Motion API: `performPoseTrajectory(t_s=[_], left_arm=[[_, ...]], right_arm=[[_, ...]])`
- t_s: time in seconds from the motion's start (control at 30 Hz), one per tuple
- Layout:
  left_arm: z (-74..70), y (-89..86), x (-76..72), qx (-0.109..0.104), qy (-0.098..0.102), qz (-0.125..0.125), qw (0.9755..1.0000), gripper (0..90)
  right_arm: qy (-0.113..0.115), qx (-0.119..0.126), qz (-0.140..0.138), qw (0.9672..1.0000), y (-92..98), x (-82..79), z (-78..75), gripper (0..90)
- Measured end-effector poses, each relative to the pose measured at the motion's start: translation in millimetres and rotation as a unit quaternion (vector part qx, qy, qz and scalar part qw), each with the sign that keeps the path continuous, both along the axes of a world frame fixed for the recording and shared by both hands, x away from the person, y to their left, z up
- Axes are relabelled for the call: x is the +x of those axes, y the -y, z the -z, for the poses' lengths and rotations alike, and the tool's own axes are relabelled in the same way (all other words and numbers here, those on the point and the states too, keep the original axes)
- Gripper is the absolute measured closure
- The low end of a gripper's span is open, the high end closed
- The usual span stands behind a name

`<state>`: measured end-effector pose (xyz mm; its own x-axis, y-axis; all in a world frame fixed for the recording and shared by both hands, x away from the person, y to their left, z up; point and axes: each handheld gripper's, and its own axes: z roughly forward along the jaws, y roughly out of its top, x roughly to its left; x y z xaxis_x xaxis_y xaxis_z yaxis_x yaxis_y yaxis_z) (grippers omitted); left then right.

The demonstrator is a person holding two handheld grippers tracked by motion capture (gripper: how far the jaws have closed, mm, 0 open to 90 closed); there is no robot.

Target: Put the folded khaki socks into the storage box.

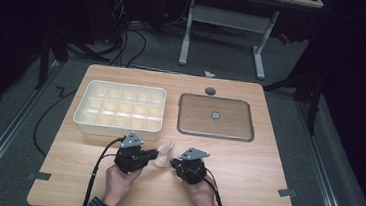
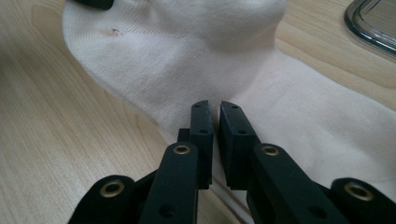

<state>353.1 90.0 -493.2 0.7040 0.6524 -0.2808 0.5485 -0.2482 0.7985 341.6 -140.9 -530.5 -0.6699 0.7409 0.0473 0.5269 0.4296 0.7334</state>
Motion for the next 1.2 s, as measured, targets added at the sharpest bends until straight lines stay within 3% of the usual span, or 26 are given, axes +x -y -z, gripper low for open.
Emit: performPoseTrajectory(t_s=[0.5, 0.83, 1.03, 1.2], left_arm=[[-5.0, -5.6, -1.5, -0.025, 0.007, 0.009, 0.9996, 86.9], [-5.8, -2.8, -3.2, -0.046, 0.005, 0.024, 0.9987, 87.2], [-5.7, -3.0, -2.9, -0.044, 0.004, 0.024, 0.9988, 87.2], [-6.5, -5.4, -3.0, -0.040, 0.005, 0.025, 0.9989, 87.1]], right_arm=[[-0.004, -0.009, -0.020, 0.9997, -14.7, 4.7, -1.6, 84.1], [-0.013, 0.004, -0.036, 0.9993, -27.8, 5.1, -1.0, 83.6], [-0.018, 0.011, -0.036, 0.9991, -26.6, 5.6, -1.9, 80.6], [-0.001, 0.021, -0.017, 0.9996, -12.9, 1.6, -13.8, 75.9]])
